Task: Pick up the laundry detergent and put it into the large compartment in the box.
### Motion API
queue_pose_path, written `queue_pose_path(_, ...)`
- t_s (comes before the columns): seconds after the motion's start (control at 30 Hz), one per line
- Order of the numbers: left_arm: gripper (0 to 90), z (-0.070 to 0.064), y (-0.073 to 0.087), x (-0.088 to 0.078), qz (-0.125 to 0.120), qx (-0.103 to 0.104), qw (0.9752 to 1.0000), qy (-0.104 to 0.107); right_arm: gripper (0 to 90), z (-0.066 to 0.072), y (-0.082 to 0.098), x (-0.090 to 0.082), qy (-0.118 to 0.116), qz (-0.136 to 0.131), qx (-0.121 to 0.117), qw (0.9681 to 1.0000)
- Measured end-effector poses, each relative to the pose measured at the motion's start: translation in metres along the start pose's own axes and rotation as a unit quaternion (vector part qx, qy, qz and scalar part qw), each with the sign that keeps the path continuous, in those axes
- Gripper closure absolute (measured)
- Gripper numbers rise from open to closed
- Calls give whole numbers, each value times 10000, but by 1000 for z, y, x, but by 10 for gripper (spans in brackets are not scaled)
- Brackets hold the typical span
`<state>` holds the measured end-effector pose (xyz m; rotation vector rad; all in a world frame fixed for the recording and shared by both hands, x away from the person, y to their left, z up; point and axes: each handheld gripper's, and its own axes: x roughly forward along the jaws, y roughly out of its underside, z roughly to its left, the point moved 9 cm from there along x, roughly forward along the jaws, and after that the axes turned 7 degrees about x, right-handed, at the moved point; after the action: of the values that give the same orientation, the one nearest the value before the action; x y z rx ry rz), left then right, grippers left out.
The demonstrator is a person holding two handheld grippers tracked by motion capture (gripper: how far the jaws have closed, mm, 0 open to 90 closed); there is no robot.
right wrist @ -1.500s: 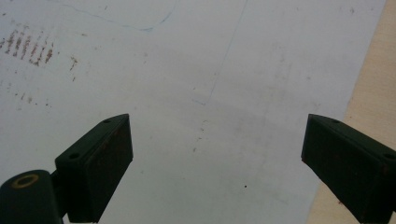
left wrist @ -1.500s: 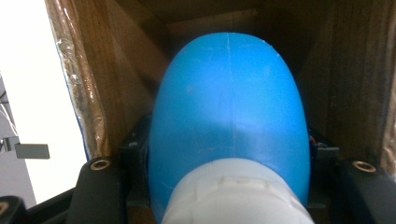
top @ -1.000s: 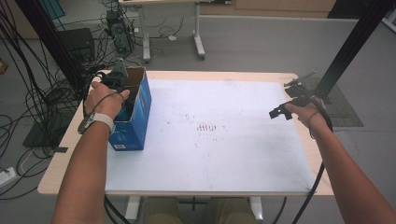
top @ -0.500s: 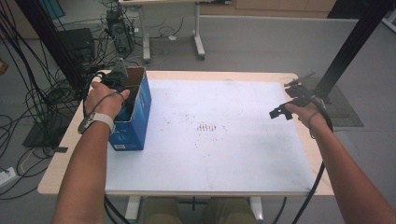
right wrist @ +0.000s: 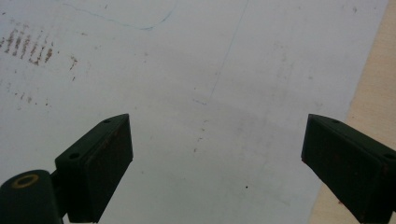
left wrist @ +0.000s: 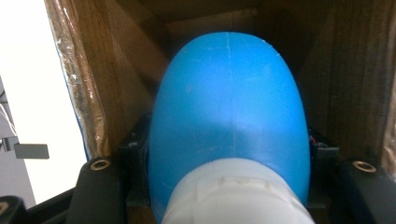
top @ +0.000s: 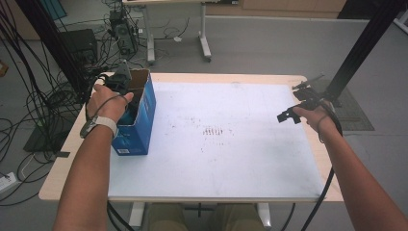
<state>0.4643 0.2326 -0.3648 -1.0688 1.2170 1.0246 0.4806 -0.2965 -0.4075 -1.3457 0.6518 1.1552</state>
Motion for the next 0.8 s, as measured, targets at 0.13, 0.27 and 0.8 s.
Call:
queue_pose_path(0.13, 372, 0, 0, 0, -1, 6, 10000, -4, 87, 0, 0, 0, 1, 2, -4, 10000)
queue_pose_path(0.27, 372, 0, 0, 0, -8, 11, 10000, 6, 87, -1, 0, 0, 0, 9, -9, 10000)
queue_pose_path(0.8, 372, 0, 0, 0, -11, 24, 10000, 17, 87, -1, 2, 0, -3, 8, 15, 10000)
